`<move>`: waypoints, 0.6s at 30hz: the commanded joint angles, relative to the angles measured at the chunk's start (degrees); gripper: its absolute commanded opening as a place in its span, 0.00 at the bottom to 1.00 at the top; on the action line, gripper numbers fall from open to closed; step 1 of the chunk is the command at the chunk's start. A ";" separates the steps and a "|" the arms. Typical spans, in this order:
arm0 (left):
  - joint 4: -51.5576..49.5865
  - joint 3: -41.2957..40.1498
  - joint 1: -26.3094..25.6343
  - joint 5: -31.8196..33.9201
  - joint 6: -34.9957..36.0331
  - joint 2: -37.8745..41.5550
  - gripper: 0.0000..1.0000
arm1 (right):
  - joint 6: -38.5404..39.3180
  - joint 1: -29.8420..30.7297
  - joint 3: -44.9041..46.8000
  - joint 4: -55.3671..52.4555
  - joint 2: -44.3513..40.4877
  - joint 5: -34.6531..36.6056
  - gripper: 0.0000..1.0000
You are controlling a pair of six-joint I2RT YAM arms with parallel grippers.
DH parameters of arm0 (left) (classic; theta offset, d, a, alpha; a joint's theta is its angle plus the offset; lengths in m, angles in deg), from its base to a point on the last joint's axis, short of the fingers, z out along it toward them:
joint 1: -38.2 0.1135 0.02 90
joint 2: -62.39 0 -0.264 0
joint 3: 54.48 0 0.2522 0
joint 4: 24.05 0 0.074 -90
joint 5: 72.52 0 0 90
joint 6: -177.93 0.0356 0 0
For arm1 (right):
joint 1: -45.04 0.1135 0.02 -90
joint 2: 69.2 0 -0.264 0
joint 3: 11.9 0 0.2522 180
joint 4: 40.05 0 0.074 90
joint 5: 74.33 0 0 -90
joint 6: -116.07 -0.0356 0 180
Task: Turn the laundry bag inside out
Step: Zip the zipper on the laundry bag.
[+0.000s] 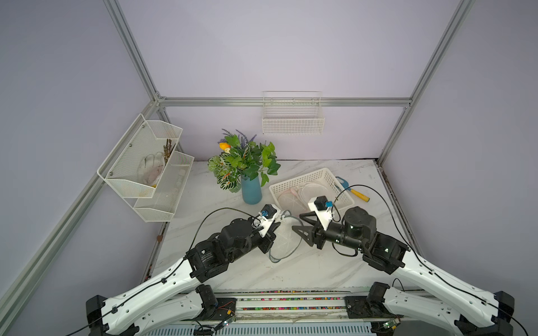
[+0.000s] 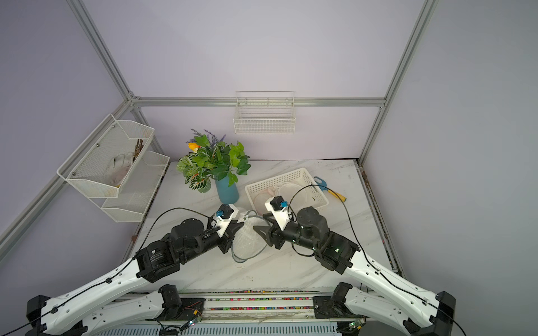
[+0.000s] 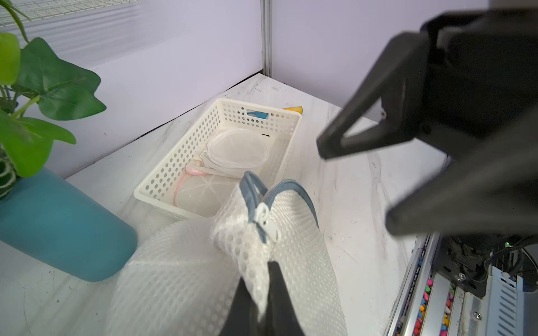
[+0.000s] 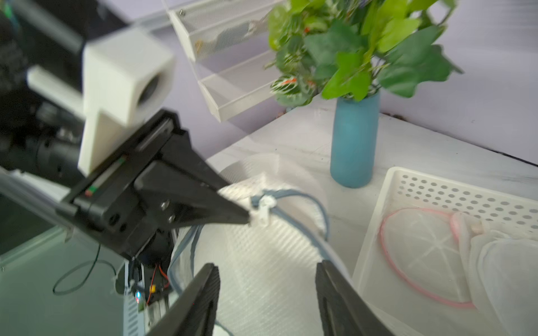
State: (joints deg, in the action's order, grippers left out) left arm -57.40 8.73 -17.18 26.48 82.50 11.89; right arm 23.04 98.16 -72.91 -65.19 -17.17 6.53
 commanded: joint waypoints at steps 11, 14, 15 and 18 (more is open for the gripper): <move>3.35 2.96 -0.03 -7.29 -4.42 -2.10 0.00 | 22.92 4.15 14.43 23.14 -4.22 16.26 0.39; 2.75 3.68 -0.04 -7.87 -4.69 -2.74 0.00 | 25.57 4.76 15.06 26.07 -3.62 15.53 0.38; 2.49 3.94 -0.06 -8.14 -4.76 -3.04 0.00 | 26.33 5.16 15.23 27.07 -3.27 15.94 0.39; 2.02 4.80 -0.07 -8.92 -4.86 -3.81 0.00 | 27.90 6.02 15.10 28.97 -1.98 17.02 0.39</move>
State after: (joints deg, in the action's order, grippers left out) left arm -56.79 10.76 -17.18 19.37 78.46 8.30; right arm 47.41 103.32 -58.11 -41.74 -20.08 21.74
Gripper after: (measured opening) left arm 0.067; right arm 0.387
